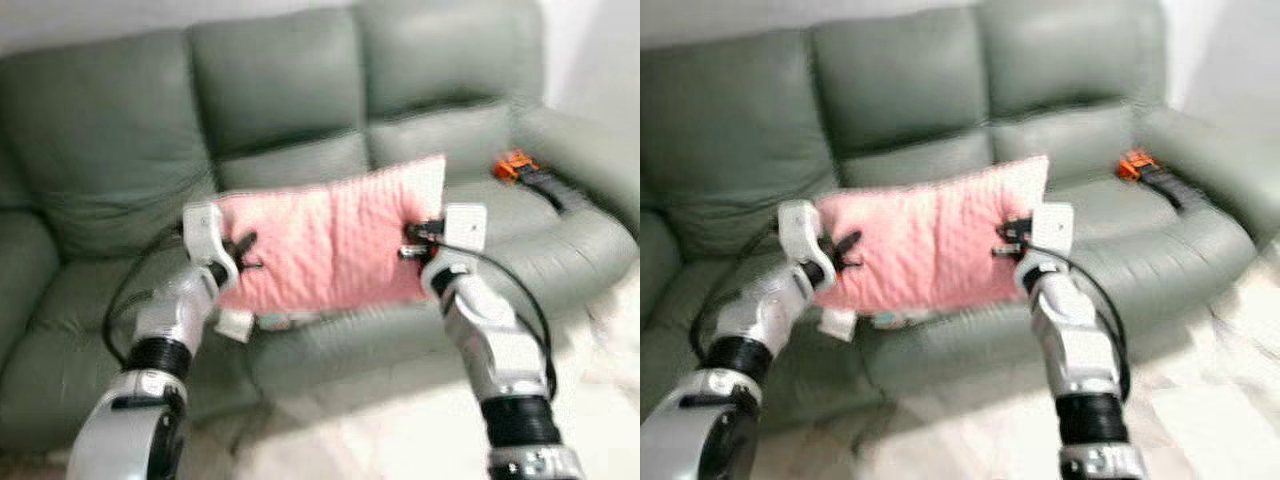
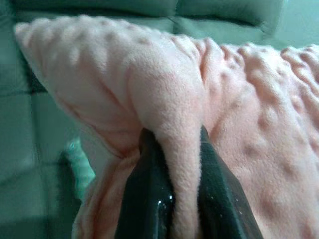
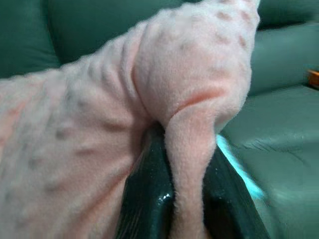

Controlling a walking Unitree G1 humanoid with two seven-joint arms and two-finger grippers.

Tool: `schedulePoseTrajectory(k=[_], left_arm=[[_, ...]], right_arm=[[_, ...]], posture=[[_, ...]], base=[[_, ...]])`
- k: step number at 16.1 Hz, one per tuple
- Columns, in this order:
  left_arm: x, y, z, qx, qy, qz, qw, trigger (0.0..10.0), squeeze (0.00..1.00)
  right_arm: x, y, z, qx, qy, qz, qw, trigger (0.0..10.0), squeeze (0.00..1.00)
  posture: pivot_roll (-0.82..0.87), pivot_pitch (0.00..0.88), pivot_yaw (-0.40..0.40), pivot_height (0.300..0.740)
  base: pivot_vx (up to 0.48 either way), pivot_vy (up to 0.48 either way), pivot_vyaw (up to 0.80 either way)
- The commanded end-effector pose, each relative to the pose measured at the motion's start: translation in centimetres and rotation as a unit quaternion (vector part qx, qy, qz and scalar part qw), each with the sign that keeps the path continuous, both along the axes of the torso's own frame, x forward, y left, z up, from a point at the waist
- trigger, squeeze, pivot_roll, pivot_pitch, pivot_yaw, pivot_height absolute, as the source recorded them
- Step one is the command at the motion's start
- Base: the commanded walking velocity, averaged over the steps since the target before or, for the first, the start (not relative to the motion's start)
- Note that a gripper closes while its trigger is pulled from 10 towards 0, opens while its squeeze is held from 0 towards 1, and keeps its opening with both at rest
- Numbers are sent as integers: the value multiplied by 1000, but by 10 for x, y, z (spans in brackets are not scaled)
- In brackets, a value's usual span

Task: Move the pillow to the sofa

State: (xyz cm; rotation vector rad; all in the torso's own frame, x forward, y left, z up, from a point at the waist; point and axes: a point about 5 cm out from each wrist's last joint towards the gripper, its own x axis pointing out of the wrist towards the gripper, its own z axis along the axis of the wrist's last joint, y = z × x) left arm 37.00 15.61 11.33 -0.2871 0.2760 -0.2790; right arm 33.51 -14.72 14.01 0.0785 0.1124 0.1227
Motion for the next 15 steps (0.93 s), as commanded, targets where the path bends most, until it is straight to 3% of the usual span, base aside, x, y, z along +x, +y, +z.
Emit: schedulePoseTrajectory(k=[1, 4, 6, 12, 15], left_arm=[[-2, 2, -3, 11, 6, 0, 1000, 10000, 0], [-2, 2, -3, 0, 12, -3, 1000, 10000, 0], [-1, 1, -3, 25, 9, -9, 1000, 10000, 0], [0, -1, 0, 21, -2, -7, 1000, 10000, 0], [0, 0, 1, 29, -6, -12, 999, 10000, 0]], right_arm=[[2, 3, 12, 2, -23, 5, 1000, 10000, 0], [2, 4, 12, 4, -24, 4, 1000, 10000, 0], [2, 4, 12, 5, -25, 2, 1000, 10000, 0], [2, 2, 11, 6, -24, -1, 1000, 10000, 0], [1, 3, 10, 7, -24, -2, 1000, 10000, 0]], posture=[[-114, 0, 63, 740], [-112, 0, 66, 740], [-112, 0, 71, 740], [-112, 0, 72, 740], [-113, 0, 76, 740]], base=[[0, 0, 0], [0, 283, 0], [0, 480, 0], [0, 0, 0], [0, 480, 0]])
